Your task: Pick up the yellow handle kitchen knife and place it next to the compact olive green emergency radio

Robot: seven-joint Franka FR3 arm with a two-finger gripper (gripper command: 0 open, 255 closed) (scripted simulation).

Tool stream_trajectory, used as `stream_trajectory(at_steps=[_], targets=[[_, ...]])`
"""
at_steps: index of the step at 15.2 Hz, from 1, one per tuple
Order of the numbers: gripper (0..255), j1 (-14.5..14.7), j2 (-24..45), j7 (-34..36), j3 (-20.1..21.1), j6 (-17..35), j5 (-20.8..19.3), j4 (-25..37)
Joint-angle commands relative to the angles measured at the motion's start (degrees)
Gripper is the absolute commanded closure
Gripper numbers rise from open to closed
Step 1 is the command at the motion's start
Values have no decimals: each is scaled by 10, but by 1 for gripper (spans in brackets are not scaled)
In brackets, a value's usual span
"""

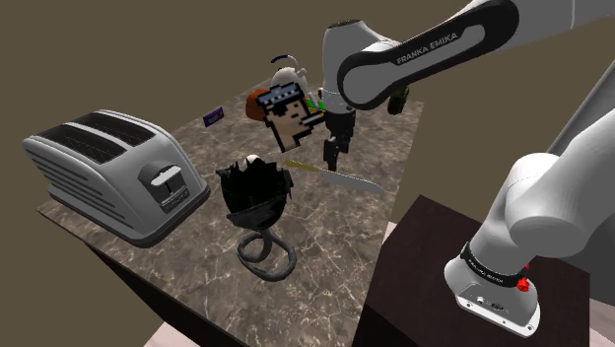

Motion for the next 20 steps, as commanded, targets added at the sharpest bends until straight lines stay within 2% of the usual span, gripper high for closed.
stream_trajectory(at_steps=[1, 9, 17, 18, 20], targets=[[0, 8, 34, 1, 8, 37, 2, 5], [0, 8, 65, 2, 9, 101, 1, -27], [0, 8, 65, 2, 9, 101, 1, -27], [255, 8, 65, 2, 9, 101, 1, -27], [255, 8, 65, 2, 9, 101, 1, -27]])
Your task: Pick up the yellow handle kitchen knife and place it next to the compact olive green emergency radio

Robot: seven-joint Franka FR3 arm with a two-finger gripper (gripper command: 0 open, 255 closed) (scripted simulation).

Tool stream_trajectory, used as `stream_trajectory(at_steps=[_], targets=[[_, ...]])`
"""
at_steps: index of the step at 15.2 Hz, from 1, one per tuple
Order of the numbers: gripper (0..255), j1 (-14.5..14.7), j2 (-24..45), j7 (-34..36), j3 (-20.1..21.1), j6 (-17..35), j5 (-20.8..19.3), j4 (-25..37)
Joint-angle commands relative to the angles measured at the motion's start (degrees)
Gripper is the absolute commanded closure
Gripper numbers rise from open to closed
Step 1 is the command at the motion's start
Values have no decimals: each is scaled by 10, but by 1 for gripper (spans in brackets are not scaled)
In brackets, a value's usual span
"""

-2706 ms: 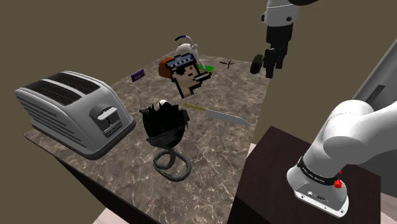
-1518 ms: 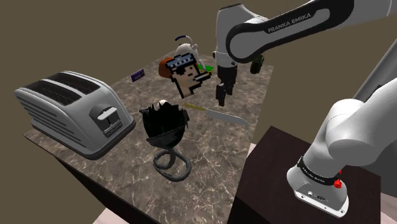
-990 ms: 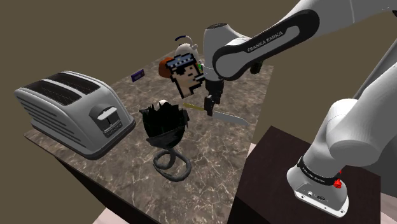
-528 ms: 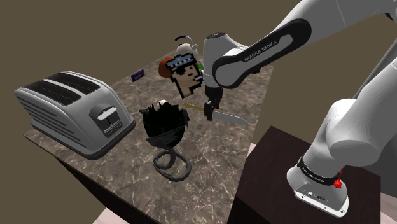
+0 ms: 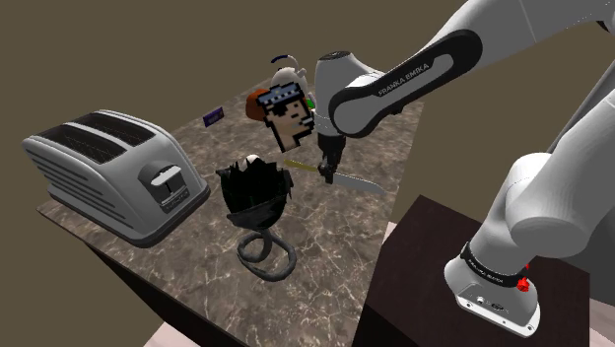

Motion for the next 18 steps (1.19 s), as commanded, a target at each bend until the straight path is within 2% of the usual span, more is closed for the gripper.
stream_trajectory(at_steps=[1, 7, 18], targets=[[255, 0, 0, 0, 0, 0, 0, 0], [255, 0, 0, 0, 0, 0, 0, 0], [255, 0, -43, -2, -1, -91, 2, 48]])
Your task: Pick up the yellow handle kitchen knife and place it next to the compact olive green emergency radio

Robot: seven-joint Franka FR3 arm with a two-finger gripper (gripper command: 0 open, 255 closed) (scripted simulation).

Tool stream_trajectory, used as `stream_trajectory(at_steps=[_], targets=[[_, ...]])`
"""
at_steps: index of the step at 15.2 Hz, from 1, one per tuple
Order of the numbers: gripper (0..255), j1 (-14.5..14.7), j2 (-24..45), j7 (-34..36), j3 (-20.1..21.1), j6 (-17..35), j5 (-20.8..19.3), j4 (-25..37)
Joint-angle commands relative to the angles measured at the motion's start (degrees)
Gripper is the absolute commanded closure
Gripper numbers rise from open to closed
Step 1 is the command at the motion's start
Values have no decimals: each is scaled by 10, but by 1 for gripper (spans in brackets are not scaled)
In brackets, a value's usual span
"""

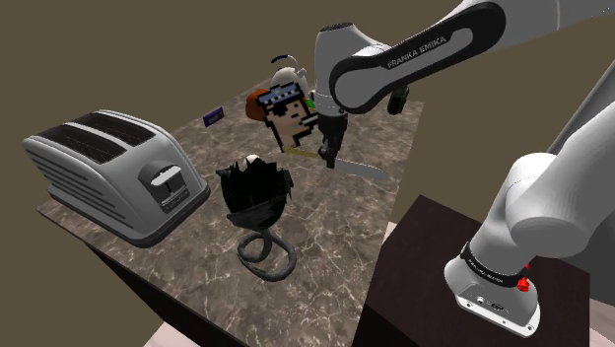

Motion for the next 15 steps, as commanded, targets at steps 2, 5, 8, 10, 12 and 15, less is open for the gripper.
stream_trajectory(at_steps=[2, 5, 8, 10, 12, 15], targets=[[255, 0, -11, 0, 0, -25, 0, 14], [255, 0, -19, 0, 0, -49, 1, 30], [255, 0, -26, 0, -1, -73, 1, 47], [255, 0, -29, -1, -1, -89, 1, 59], [255, 0, -33, -1, -1, -105, 1, 72], [255, 0, -37, -1, -2, -128, 1, 91]])
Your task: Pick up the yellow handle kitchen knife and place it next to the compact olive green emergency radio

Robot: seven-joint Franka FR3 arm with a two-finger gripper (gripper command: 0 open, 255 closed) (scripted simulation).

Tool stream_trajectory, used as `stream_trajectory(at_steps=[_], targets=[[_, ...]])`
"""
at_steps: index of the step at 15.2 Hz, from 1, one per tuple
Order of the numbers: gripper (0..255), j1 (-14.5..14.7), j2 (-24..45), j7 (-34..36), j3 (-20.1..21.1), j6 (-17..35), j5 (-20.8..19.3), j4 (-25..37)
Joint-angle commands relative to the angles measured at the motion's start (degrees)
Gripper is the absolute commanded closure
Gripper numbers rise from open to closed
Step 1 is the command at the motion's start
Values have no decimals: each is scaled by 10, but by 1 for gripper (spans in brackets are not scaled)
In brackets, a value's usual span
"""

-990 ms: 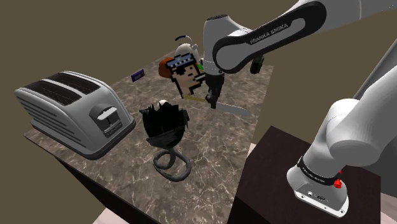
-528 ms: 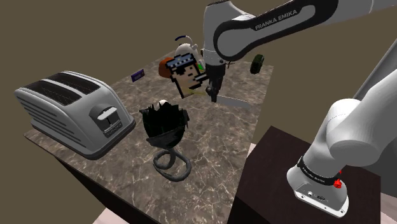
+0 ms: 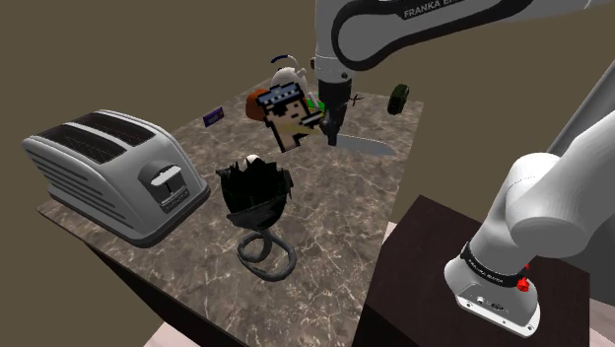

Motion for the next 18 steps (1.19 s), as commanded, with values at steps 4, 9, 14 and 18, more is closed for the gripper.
stream_trajectory(at_steps=[4, 9, 14, 18], targets=[[255, 0, -5, 0, 0, -40, 0, 35], [255, 0, -6, 0, -1, -78, 0, 72], [255, 0, -5, 0, -1, -117, 0, 112], [255, -1, -1, 0, -1, -147, -1, 146]])
